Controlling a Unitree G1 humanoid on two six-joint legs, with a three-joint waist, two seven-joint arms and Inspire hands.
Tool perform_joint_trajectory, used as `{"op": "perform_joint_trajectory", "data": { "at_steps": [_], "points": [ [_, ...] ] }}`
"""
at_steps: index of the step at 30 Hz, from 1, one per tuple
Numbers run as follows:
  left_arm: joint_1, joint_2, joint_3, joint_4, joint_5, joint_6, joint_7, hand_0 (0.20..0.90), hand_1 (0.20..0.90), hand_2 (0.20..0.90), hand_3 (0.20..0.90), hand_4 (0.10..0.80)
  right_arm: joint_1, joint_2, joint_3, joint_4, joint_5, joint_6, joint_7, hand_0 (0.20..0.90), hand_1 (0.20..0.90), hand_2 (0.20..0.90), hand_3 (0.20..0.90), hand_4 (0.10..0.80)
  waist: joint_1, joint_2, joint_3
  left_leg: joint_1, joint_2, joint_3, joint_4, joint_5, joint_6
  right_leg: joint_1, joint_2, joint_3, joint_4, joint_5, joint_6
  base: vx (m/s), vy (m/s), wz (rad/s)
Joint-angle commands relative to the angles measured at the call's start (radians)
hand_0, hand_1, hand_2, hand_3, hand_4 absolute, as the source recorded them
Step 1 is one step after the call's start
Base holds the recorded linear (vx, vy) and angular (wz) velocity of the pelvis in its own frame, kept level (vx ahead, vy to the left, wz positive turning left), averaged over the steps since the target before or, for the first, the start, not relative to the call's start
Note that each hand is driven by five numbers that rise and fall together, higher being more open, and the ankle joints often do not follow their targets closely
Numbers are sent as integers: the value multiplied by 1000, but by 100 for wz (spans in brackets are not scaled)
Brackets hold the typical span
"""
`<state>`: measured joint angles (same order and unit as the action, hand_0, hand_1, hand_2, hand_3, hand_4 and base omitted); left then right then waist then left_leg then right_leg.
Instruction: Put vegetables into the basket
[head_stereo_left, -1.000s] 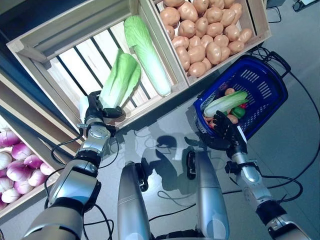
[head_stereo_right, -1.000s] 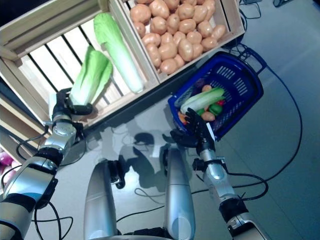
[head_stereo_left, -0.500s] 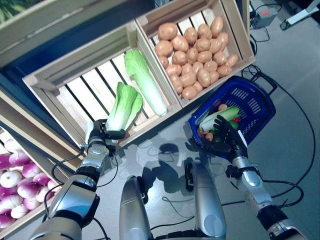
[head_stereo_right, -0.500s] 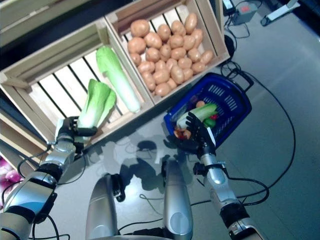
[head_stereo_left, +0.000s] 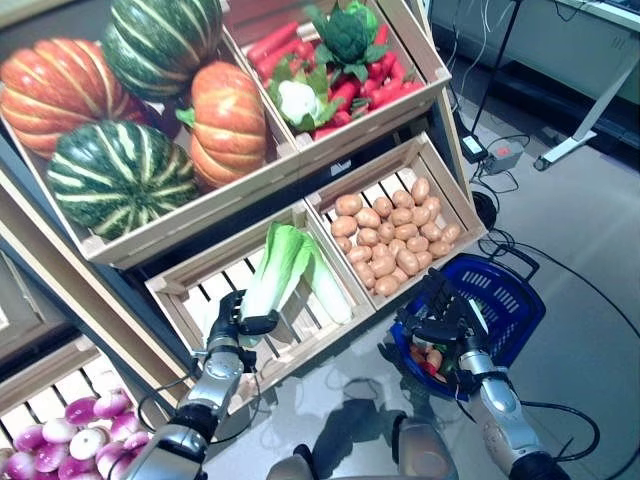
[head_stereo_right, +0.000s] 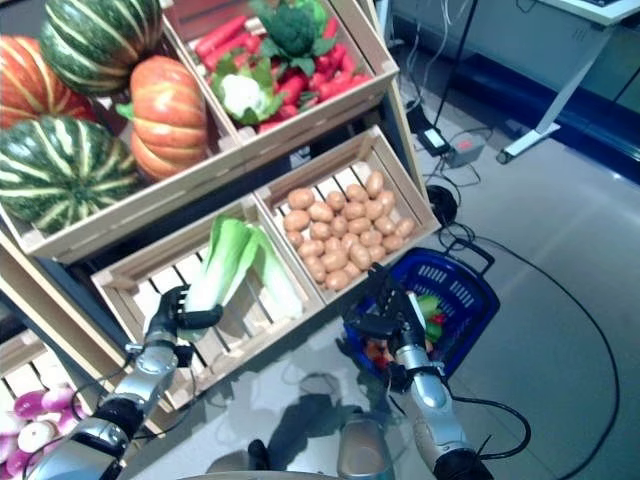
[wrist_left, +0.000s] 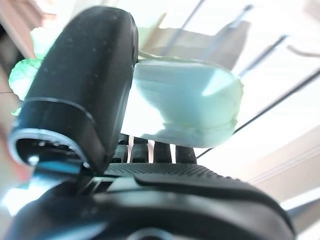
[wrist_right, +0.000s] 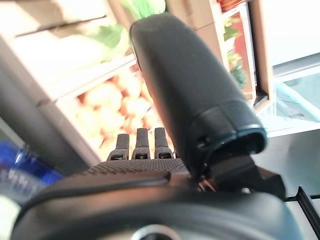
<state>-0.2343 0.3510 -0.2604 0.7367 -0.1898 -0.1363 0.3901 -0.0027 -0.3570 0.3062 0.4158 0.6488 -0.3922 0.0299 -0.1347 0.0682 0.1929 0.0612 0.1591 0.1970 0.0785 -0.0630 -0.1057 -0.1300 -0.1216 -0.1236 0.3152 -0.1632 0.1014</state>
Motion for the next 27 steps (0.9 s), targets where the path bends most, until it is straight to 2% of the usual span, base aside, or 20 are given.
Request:
{"op": "perform_joint_trajectory", "data": {
  "at_steps": [1,4,7,10,11,19,27],
  "points": [
    [-9,56,56,-153,47,-162,67,300,300,300,300,400,-10,91,-80,-116,150,-25,141,900,900,900,900,800,27,-35,-100,-8,-34,-17,-74,95,36,144,-27,3,-279,181,2,31,-24,3],
    [35,48,41,-268,73,-175,54,300,300,300,300,400,1,125,-102,-139,229,20,175,900,900,900,900,800,41,-36,-112,23,-40,-27,-139,113,36,181,-20,-6,-345,211,7,19,-42,4],
    [81,55,27,-432,72,-200,-10,300,300,300,300,400,7,170,-113,-177,380,59,223,900,900,900,900,800,66,-48,-121,25,-49,-45,-166,107,40,203,-10,-22,-400,237,8,-28,-93,14],
    [95,56,9,-486,87,-216,-51,300,300,300,300,400,1,198,-109,-190,471,63,264,900,900,900,900,800,81,-56,-126,23,-52,-47,-166,101,44,202,-9,-28,-402,240,8,-40,-85,15],
    [103,58,-19,-517,92,-229,-81,300,300,300,300,400,-7,213,-98,-208,525,61,288,900,900,900,900,800,91,-63,-127,31,-53,-44,-166,97,49,210,-9,-33,-402,241,8,3,-62,12],
    [93,83,-106,-565,160,-264,-121,300,300,300,300,400,-48,203,-61,-236,587,41,318,900,900,900,900,800,114,-84,-135,51,-53,-38,-166,84,53,226,-7,-39,-402,236,9,6,-55,2],
    [61,105,-155,-566,164,-267,-175,300,300,300,300,400,-89,167,-49,-253,600,86,375,900,900,900,900,800,128,-99,-148,67,-55,-38,-166,70,56,240,-10,-40,-402,231,14,2,-4,0]
  ]
}}
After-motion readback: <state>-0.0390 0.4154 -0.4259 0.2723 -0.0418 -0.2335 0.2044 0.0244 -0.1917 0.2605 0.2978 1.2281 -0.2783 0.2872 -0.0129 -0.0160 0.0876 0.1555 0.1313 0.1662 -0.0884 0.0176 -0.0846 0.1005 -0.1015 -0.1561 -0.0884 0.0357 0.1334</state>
